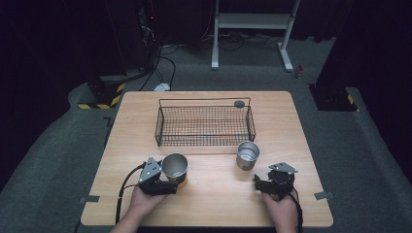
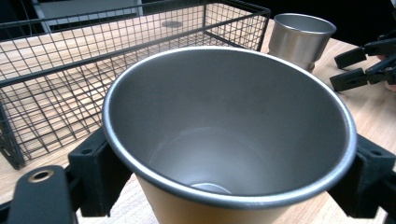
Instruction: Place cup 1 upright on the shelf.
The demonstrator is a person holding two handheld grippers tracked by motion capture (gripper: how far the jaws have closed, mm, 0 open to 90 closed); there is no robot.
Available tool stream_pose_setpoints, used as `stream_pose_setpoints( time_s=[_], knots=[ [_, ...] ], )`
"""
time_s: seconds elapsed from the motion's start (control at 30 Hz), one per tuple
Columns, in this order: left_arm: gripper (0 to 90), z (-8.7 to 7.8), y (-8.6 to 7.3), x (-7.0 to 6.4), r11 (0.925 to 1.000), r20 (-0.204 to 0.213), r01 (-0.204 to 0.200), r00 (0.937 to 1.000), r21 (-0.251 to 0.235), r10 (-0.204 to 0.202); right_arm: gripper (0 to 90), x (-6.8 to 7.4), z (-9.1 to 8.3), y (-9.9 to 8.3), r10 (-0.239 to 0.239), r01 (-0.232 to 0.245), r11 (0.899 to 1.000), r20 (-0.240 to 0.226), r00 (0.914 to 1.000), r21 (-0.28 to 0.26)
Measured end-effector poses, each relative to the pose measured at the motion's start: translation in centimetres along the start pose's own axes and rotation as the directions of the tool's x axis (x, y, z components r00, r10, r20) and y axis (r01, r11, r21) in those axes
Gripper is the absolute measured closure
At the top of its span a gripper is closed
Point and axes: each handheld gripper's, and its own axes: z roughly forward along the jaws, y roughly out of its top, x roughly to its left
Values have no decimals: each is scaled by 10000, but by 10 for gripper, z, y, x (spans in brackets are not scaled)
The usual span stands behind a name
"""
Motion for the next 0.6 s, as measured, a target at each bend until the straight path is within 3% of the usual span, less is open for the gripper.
stream_pose_setpoints(
  time_s=[0.4, 0.6],
  knots=[
    [141, -8, 0, 10, 10000, -331, 58, 9994, 3, -58, 96, 0, 0, 0, 4, -4, 10000, 16, 10000, -19],
    [142, -13, 2, 17, 9988, -448, 482, 9978, -131, -487, 95, 0, 0, 0, 10, -10, 10000, 22, 10000, -15]
  ],
)
